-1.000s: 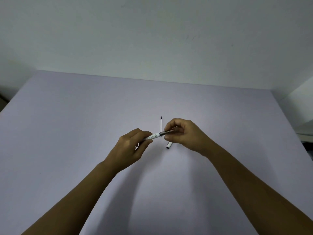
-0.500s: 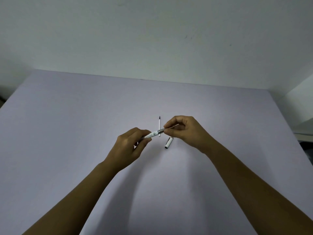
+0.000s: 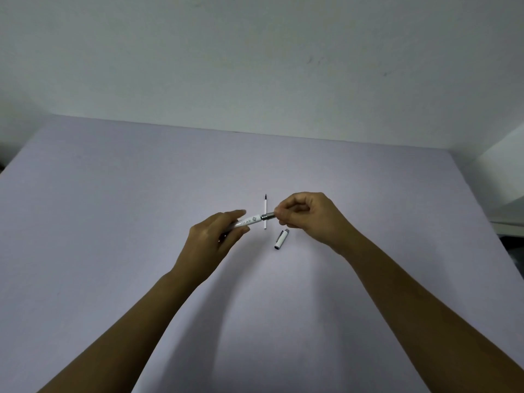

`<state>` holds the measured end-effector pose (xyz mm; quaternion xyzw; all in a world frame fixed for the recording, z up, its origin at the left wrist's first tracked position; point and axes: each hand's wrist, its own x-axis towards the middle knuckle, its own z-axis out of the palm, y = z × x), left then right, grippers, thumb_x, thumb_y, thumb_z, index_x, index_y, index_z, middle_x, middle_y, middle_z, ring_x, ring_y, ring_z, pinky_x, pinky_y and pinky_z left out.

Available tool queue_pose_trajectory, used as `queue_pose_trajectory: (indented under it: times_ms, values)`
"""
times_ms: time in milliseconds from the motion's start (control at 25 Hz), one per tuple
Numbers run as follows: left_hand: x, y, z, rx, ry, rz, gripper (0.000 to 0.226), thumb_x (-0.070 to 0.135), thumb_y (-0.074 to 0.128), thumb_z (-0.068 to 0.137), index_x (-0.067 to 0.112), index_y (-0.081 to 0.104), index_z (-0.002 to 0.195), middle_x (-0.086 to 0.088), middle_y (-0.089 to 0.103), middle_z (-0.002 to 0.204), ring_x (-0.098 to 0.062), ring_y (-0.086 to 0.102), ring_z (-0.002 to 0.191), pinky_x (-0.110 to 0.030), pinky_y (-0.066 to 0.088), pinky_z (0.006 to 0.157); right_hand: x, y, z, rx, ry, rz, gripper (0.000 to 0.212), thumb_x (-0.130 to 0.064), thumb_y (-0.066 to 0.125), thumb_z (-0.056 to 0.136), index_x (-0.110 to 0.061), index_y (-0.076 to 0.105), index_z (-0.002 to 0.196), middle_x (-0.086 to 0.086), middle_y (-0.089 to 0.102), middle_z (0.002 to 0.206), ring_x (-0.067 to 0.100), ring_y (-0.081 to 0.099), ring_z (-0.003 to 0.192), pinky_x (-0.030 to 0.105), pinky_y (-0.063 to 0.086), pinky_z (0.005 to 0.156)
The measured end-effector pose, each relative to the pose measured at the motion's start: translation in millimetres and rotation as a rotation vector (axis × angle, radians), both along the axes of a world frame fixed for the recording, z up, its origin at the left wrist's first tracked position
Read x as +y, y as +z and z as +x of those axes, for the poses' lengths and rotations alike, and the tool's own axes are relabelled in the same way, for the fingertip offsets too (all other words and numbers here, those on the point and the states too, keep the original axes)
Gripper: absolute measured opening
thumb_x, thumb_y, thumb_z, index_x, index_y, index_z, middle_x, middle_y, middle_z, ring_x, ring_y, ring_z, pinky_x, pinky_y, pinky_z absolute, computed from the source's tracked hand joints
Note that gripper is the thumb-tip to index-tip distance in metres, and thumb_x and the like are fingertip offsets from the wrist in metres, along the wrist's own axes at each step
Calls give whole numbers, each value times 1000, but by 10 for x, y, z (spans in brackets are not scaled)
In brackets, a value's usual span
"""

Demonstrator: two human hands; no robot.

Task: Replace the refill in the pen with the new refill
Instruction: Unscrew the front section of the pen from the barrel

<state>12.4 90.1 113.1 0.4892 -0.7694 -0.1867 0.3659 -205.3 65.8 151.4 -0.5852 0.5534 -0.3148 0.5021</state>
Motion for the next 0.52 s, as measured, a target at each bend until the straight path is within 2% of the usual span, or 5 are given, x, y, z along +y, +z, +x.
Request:
queue_pose_trajectory:
  times_ms: [200, 280, 360, 440, 520]
  values:
    - [15, -44, 23, -16, 25, 28, 17, 28, 63, 83, 14, 65, 91, 2, 64, 70, -9, 46, 61, -9, 34, 56, -6, 6, 10, -30, -7, -8, 11, -21, 72, 78, -31, 72, 73, -9, 73, 69, 7, 70, 71, 19, 54, 68]
    - [26, -41, 25, -48, 55, 20, 17, 30, 62, 83, 16, 65, 93, 3, 66, 72, -6, 50, 60, -11, 35, 56, -8, 5, 7, -80, -42, 14, 12, -18, 73, 77, -30, 71, 79, -10, 74, 75, 9, 70, 76, 28, 55, 74]
    - [36, -49, 21, -42, 70, 11, 14, 24, 62, 84, 16, 65, 95, 3, 67, 75, -5, 52, 62, -19, 43, 56, -8, 15, 9, -124, -74, 37, 15, -17, 73, 78, -30, 69, 84, -10, 75, 78, 12, 70, 81, 39, 53, 84]
    - [46, -49, 3, -10, 50, 10, 15, 12, 64, 84, 13, 64, 99, 0, 66, 80, -4, 54, 66, -22, 50, 61, -10, 25, 22, -157, -94, 38, 17, -16, 72, 78, -29, 67, 87, -9, 75, 80, 11, 69, 81, 40, 52, 88]
    - [46, -55, -13, -22, 46, 3, 17, 6, 66, 82, 8, 65, 99, -5, 64, 83, -9, 56, 67, -19, 49, 65, -20, 40, 42, -181, -120, 24, 16, -16, 73, 78, -28, 68, 87, -8, 75, 78, 9, 68, 78, 36, 52, 88]
